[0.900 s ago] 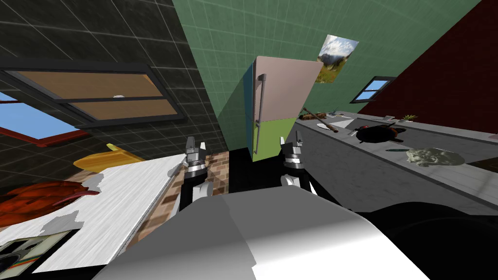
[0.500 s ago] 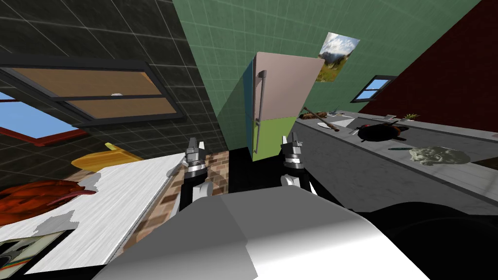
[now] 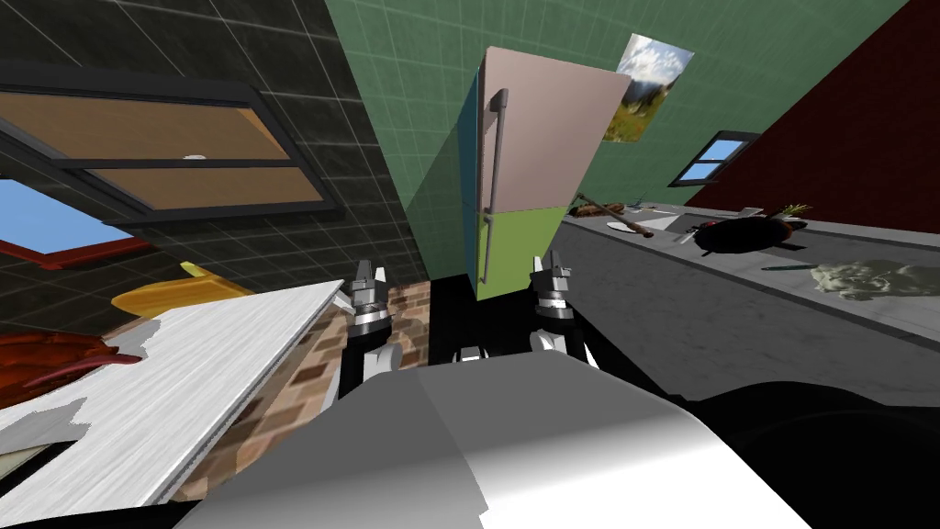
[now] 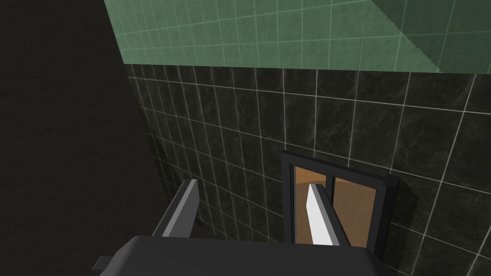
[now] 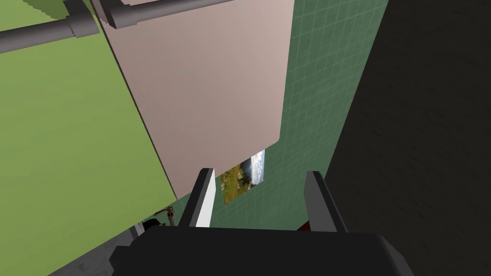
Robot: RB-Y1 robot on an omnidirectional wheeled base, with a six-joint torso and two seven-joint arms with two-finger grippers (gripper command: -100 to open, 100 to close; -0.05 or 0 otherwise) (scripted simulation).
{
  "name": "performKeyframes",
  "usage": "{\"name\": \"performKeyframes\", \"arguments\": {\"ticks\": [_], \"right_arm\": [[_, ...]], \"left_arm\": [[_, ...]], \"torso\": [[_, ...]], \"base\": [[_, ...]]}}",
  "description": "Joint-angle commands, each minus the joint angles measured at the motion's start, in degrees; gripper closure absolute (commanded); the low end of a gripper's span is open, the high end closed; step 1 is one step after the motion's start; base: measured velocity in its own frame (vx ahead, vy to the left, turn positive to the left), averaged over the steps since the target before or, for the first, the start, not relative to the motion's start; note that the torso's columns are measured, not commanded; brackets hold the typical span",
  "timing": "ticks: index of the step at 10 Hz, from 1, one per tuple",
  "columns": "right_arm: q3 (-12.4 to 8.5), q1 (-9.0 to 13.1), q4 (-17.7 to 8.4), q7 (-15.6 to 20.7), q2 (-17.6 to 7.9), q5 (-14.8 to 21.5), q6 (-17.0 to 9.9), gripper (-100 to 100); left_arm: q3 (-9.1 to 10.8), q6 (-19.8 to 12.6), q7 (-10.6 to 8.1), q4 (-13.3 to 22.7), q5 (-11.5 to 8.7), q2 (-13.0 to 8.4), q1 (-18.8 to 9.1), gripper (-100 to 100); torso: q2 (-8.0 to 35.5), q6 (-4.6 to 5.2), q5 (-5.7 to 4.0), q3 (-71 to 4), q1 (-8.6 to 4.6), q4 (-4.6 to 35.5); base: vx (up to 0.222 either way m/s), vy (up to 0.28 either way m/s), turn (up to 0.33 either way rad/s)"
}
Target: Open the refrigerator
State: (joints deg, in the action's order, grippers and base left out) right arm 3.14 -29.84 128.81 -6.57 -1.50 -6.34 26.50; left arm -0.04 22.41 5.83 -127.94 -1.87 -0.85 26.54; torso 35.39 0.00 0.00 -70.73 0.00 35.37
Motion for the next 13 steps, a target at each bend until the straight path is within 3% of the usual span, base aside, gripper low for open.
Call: {"name": "performKeyframes", "arguments": {"ticks": [1,3,13], "right_arm": [[-0.49,0.04,-0.35,0.55,-2.69,0.75,-0.22,-100],[-1.26,0.11,-0.89,1.41,-5.22,1.9,-0.56,-100],[-8.72,0.59,-5.36,9.75,-18.5,13.19,-3.76,-100]], "left_arm": [[0.0,0.0,0.0,0.0,0.0,0.0,0.0,0],[0.0,-0.01,0.0,0.03,0.0,0.0,0.02,0],[-0.01,0.0,0.0,0.02,0.0,0.01,0.02,0]], "torso": [[4.23,0.0,0.0,-8.46,0.0,4.23],[6.57,0.0,0.02,-13.61,0.07,6.64],[6.93,0.0,0.02,-13.82,0.06,6.92]], "base": [[0.033,0.022,-0.016],[0.054,0.041,-0.021],[0.106,0.086,-0.035]]}}
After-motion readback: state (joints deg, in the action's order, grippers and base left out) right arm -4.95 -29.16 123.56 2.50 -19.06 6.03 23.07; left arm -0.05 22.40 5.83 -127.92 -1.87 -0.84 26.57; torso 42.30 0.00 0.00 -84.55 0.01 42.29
